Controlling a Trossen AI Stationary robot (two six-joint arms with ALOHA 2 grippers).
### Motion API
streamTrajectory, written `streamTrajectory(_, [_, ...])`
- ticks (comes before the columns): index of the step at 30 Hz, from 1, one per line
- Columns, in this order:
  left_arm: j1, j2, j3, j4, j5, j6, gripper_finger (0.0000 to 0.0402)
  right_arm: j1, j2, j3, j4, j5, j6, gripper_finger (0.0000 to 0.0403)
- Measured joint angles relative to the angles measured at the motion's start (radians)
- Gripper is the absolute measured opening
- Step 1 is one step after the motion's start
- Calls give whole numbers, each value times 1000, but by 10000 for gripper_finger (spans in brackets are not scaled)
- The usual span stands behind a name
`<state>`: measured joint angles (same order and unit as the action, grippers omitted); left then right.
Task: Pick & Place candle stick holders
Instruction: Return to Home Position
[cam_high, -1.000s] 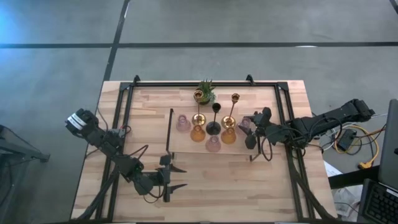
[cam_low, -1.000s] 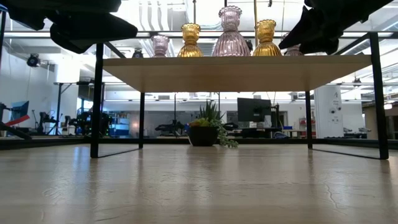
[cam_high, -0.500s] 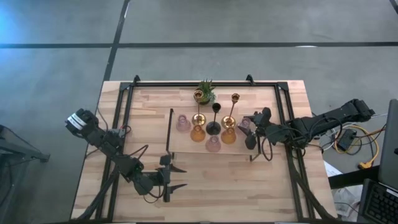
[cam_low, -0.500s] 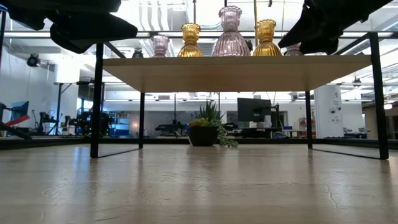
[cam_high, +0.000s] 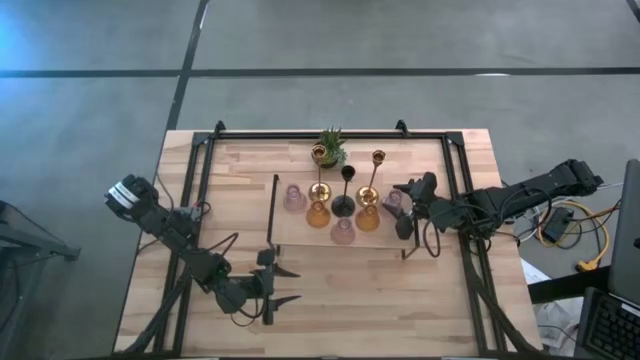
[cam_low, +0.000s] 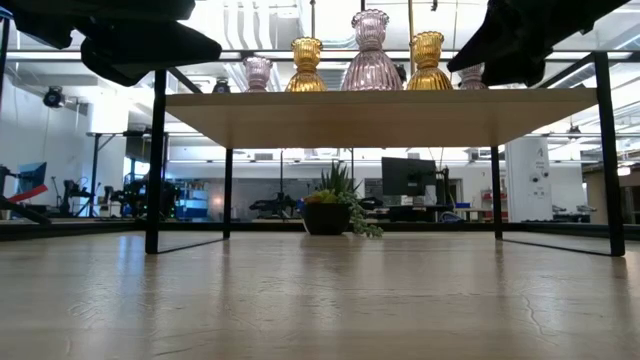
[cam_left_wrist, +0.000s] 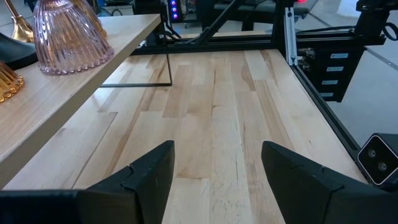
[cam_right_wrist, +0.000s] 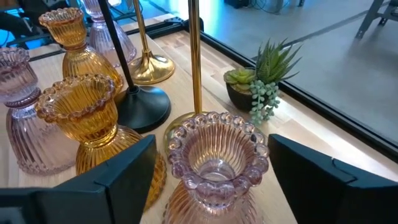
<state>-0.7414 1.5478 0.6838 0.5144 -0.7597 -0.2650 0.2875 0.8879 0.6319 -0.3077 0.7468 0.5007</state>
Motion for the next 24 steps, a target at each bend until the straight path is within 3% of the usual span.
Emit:
streamTrajectory(10, [0,0,0,0,0,0,246,0,-5,0,10,-22,-3,335])
streamTrajectory(24, [-1,0,0,-1,0,0,245,0,-65,0,95,-23,-65,332])
